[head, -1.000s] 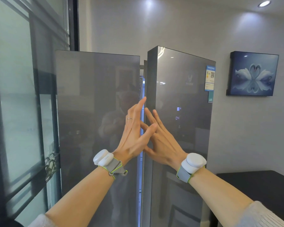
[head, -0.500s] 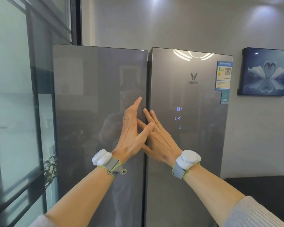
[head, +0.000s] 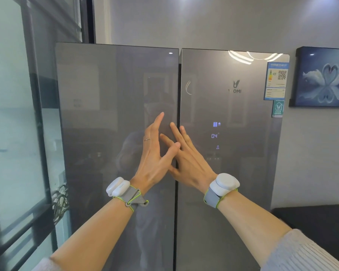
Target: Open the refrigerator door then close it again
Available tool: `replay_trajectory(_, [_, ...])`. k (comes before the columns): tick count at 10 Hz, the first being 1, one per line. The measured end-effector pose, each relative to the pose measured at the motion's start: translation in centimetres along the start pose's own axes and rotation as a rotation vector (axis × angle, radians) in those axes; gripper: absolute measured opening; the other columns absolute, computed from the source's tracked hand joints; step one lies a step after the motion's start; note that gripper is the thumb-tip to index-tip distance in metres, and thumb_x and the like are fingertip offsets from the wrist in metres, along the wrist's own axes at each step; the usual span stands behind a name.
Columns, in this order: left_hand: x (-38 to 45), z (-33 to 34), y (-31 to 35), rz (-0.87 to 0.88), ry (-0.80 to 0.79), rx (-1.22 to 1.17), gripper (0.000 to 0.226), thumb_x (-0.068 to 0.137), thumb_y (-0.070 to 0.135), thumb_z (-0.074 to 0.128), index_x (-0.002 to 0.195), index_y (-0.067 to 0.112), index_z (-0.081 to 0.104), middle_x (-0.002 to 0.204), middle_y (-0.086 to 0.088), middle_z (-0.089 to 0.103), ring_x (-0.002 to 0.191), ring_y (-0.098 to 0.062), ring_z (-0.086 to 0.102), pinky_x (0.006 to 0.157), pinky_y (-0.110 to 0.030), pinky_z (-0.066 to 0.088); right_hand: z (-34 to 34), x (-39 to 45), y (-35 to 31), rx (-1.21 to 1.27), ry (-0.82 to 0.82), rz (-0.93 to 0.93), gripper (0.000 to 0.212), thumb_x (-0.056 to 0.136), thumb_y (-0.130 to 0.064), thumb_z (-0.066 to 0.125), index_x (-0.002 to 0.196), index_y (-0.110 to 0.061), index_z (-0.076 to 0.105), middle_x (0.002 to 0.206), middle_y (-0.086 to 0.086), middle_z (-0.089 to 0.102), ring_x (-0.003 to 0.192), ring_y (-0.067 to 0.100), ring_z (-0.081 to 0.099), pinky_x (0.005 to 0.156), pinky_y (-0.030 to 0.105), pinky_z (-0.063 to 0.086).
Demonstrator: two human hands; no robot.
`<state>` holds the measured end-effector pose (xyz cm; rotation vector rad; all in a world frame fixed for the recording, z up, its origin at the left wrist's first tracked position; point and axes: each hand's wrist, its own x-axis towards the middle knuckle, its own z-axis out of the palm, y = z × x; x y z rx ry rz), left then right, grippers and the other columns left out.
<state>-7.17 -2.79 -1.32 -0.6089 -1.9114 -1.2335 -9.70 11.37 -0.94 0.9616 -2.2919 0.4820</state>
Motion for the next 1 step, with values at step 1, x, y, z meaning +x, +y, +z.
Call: replay_trajectory(1, [0.20, -0.11, 0.23, 0.022, 0.044, -0.077, 0.076, 0.092, 0.047, 0.055, 0.157, 0.058, 0.017, 0.166, 0.003, 0.027, 0.149, -0.020, 0.033, 0.120, -0.040, 0.035, -1.05, 0.12, -0.84, 0.033, 0.189, -0.012, 0.070, 0.101, -0.037, 0.055, 0.165, -0.025, 0.029, 0.181, 0.001, 0.002, 0.165, 0.028, 0.013, 0.112, 0.047, 0.050])
